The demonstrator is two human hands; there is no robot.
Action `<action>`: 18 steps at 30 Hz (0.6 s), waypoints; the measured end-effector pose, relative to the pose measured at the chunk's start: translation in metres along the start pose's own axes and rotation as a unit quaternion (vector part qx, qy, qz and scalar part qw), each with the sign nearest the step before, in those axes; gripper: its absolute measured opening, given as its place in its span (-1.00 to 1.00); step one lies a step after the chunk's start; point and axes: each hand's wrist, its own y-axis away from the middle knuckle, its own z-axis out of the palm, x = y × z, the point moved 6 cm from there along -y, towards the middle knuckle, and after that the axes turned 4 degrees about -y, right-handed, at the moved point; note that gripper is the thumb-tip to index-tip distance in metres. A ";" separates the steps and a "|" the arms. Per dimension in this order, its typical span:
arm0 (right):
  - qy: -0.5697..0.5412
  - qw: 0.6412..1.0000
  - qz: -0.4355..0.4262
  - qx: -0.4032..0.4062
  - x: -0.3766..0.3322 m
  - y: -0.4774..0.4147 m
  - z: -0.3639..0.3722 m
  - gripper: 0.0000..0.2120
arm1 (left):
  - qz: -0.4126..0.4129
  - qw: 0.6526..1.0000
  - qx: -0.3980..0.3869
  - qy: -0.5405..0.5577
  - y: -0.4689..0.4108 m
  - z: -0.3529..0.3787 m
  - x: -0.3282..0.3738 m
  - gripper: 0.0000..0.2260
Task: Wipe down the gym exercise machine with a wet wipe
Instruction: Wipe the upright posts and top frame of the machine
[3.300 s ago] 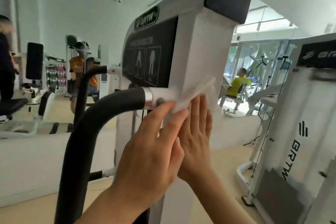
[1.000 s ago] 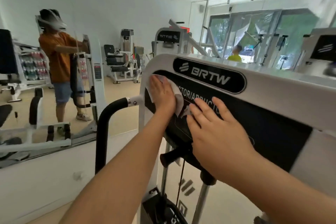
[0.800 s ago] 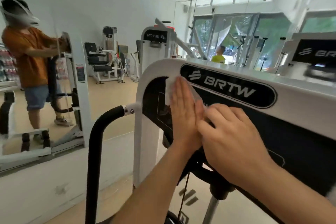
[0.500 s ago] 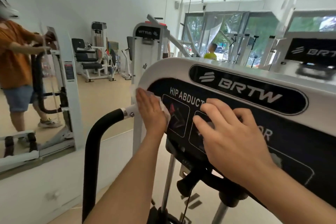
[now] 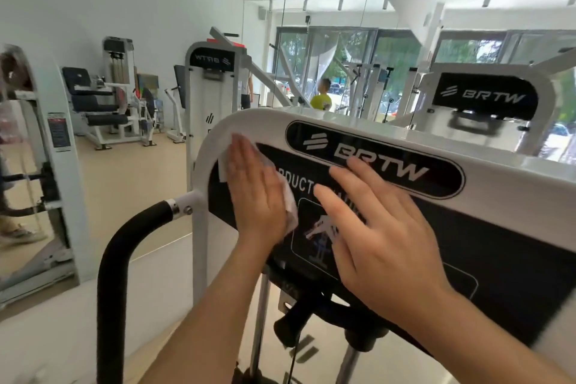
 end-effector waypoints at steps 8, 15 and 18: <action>0.084 0.990 0.113 0.030 -0.013 -0.023 0.020 -0.59 | 0.133 0.989 0.004 -0.067 0.018 0.004 0.076 -0.41; 0.154 0.986 0.036 -0.043 0.014 -0.003 -0.008 -0.39 | 0.175 0.985 0.008 -0.005 0.001 -0.004 0.044 -0.44; 0.206 0.976 0.035 -0.070 0.014 -0.012 0.000 -0.34 | -0.081 0.997 0.004 0.013 -0.017 0.004 -0.043 -0.50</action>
